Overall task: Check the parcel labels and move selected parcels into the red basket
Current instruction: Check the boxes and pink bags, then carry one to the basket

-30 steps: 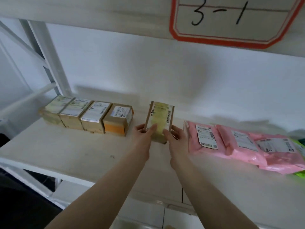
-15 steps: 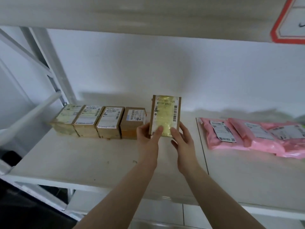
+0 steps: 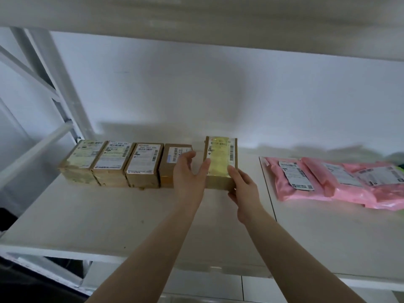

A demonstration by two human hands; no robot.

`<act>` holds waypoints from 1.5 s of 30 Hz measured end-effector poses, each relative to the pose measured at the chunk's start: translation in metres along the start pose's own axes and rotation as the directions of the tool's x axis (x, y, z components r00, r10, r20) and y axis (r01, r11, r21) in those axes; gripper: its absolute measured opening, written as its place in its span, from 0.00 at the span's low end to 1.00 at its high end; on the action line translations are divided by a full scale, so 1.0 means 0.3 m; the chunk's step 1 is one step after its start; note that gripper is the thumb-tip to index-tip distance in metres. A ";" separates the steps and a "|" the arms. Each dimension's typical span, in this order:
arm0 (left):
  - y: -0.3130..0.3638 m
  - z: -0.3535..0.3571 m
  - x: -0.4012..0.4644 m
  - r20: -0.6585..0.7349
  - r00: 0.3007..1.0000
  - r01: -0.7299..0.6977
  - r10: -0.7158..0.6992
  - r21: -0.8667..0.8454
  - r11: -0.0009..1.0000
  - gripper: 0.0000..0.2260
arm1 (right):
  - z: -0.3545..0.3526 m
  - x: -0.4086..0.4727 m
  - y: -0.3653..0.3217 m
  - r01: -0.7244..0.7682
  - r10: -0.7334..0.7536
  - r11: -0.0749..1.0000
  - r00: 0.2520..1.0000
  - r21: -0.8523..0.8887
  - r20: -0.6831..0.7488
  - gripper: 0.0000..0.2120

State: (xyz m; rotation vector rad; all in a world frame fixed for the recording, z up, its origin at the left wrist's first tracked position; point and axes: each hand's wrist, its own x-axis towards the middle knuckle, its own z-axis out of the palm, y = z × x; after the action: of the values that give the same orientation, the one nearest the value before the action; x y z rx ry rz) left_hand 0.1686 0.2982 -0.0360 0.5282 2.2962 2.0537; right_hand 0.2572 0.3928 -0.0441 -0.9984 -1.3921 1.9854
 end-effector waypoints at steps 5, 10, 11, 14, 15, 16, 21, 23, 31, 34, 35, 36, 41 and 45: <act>-0.067 -0.029 0.135 0.083 0.995 -0.098 0.058 0.634 0.767 0.32 | 0.027 0.087 0.029 -0.128 0.124 0.989 0.990 -0.077 -0.061 0.25; -0.118 -0.020 0.175 0.179 0.981 -0.108 -0.070 0.812 0.574 0.39 | 0.085 0.133 0.034 -0.126 0.122 0.973 0.992 -0.191 -0.033 0.26; -0.125 -0.020 0.173 0.179 0.982 -0.116 -0.058 0.818 0.563 0.38 | 0.096 0.138 0.036 -0.116 0.113 0.970 0.993 -0.214 -0.026 0.23; -0.139 -0.018 0.168 0.165 0.986 -0.123 -0.026 0.821 0.558 0.37 | 0.126 0.140 0.045 -0.105 0.088 0.929 0.994 -0.353 -0.066 0.29; -0.138 -0.018 0.167 0.158 0.987 -0.120 -0.021 0.824 0.554 0.37 | 0.129 0.147 0.054 -0.105 0.082 0.914 0.994 -0.391 -0.075 0.34; -0.138 -0.017 0.166 0.153 0.988 -0.116 -0.020 0.827 0.550 0.37 | 0.128 0.153 0.062 -0.109 0.085 0.904 0.993 -0.412 -0.076 0.36; -0.141 -0.012 0.163 0.126 0.992 -0.100 -0.008 0.825 0.557 0.36 | 0.124 0.153 0.053 -0.109 0.104 0.886 0.994 -0.450 -0.037 0.27; -0.142 -0.011 0.162 0.119 0.993 -0.100 0.000 0.828 0.551 0.36 | 0.124 0.152 0.042 -0.100 0.106 0.881 0.994 -0.463 -0.013 0.26; -0.113 -0.011 0.163 0.099 0.994 -0.101 0.034 0.828 0.551 0.35 | 0.081 0.137 0.023 -0.092 0.123 0.918 0.991 -0.385 0.057 0.21; -0.053 0.034 0.155 0.114 0.988 -0.153 0.103 0.818 0.555 0.33 | 0.011 0.134 0.006 -0.112 0.128 0.933 0.991 -0.341 0.027 0.19; -0.029 0.057 0.147 0.129 0.983 -0.180 0.130 0.801 0.571 0.32 | -0.016 0.134 -0.005 -0.120 0.128 0.932 0.992 -0.341 0.003 0.23; -0.006 0.086 0.135 0.142 0.977 -0.208 0.156 0.775 0.596 0.30 | -0.040 0.131 -0.023 -0.127 0.127 0.934 0.992 -0.334 -0.020 0.25; 0.092 0.270 0.020 0.193 0.962 -0.272 0.194 0.596 0.756 0.24 | -0.240 0.124 -0.076 -0.242 0.232 0.966 0.967 -0.088 -0.105 0.23; 0.097 0.458 -0.079 0.304 0.952 -0.118 -0.036 0.472 0.874 0.25 | -0.448 0.127 -0.062 -0.357 0.362 0.932 0.923 0.063 -0.130 0.27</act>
State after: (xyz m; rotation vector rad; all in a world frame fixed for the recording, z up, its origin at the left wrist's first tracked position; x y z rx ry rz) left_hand 0.2299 0.4266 -0.0316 0.8456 2.6021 1.2622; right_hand 0.3423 0.5034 -0.0643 -1.4306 -1.1539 2.1381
